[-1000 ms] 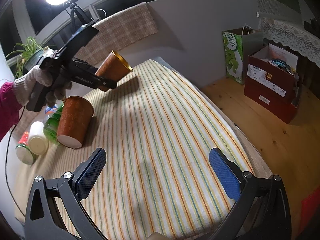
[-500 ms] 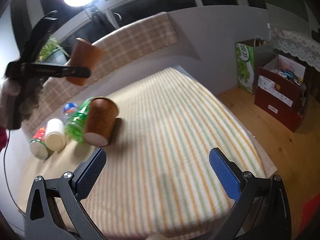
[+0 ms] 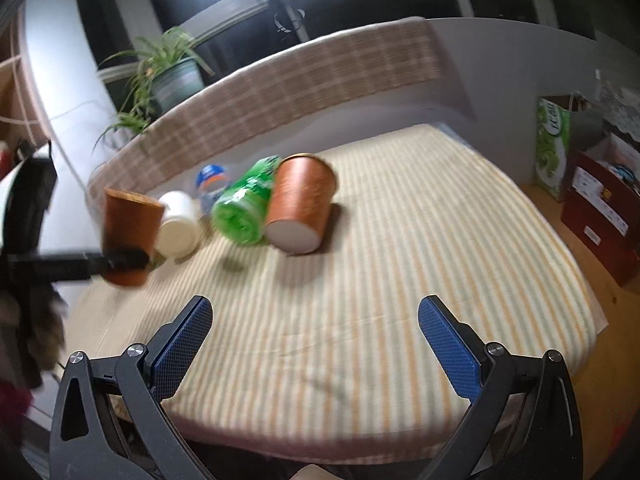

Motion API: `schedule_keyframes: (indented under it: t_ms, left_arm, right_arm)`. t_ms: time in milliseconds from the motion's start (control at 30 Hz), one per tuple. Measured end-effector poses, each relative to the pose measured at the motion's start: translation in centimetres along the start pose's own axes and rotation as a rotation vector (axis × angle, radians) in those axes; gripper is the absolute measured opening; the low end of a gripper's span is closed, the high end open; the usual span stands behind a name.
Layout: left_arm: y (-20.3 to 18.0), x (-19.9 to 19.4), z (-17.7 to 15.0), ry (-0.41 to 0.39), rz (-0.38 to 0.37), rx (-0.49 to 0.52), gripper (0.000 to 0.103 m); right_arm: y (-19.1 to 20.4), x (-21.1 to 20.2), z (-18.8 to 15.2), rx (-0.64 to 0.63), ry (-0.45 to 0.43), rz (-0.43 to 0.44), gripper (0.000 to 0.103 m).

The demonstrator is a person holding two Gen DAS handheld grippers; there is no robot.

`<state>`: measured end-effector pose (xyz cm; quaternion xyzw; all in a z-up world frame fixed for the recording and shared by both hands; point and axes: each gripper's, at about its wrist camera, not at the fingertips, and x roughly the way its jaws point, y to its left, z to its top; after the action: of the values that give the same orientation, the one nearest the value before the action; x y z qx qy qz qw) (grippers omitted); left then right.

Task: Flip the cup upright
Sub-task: 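Lift the orange cup with the left gripper and rotate it rim up, then lower the upright cup onto the table and open the left gripper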

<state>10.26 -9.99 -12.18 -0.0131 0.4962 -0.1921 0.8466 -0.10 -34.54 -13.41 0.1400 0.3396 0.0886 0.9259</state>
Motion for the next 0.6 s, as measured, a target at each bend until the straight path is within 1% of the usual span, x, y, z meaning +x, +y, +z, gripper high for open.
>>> schedule_keyframes:
  t_ms: [133, 267, 333, 433, 600]
  left_arm:
    - [1.2, 1.3, -1.9, -0.011, -0.07, -0.134, 0.064]
    - [2.3, 2.1, -2.7, -0.027, -0.13, -0.227, 0.064]
    - [2.2, 2.3, -2.5, -0.036, -0.143, -0.257, 0.064]
    - [2.6, 2.7, -2.2, -0.027, -0.173, -0.299, 0.064]
    - [3.4, 2.9, -2.5, -0.026, -0.178, -0.33, 0.064]
  right_arm:
    - [1.6, 0.3, -0.4, -0.022, 0.005, 0.005, 0.103]
    - [2.6, 0.4, -1.0, -0.016, 0.01, 0.002, 0.102]
    - [2.9, 0.4, -1.2, -0.013, 0.017, -0.005, 0.103]
    - [3.2, 0.4, -1.4, -0.016, 0.023, -0.015, 0.103]
    - [3.5, 0.4, -1.5, -0.02, 0.032, -0.035, 0.103]
